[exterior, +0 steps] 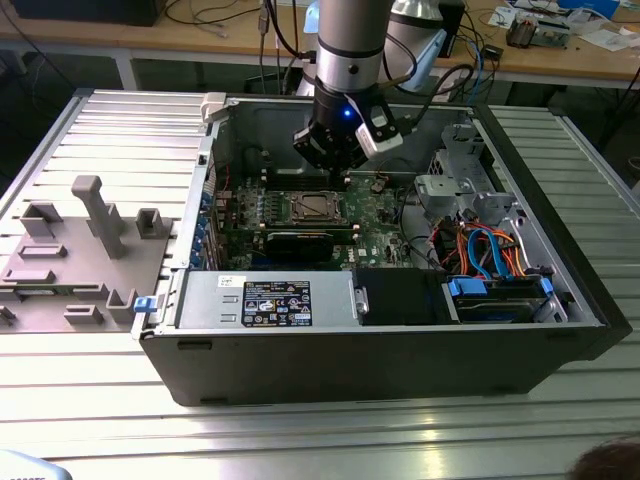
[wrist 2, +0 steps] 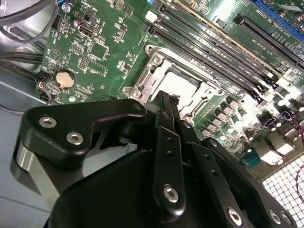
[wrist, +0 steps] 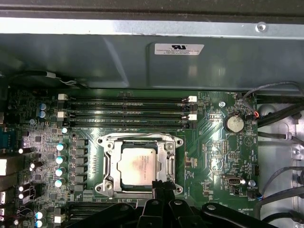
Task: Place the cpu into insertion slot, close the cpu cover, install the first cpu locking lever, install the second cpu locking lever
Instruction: 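Install the second cpu locking lever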
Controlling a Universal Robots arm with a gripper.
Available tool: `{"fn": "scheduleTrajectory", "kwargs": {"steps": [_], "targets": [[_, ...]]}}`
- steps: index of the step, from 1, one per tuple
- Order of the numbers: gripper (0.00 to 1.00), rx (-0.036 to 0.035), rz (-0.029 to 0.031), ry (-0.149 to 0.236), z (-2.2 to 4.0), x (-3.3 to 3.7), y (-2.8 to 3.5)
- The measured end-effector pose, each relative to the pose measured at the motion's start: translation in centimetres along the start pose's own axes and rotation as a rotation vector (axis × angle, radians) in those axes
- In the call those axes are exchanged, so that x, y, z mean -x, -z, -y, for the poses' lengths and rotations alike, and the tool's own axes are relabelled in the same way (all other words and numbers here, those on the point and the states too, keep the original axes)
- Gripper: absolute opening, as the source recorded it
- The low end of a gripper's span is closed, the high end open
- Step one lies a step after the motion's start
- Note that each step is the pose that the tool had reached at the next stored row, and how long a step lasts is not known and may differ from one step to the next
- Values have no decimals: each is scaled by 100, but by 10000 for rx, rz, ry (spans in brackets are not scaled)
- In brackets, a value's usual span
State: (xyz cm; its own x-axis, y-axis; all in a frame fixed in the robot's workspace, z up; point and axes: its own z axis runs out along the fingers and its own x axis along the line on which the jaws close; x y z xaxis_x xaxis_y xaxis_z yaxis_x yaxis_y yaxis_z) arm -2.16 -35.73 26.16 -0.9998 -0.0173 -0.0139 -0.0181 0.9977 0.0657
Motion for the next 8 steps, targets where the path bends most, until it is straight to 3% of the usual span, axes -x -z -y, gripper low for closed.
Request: {"fn": "scheduleTrajectory", "kwargs": {"steps": [8], "targets": [[11,0,0,0,16,0,-1]]}}
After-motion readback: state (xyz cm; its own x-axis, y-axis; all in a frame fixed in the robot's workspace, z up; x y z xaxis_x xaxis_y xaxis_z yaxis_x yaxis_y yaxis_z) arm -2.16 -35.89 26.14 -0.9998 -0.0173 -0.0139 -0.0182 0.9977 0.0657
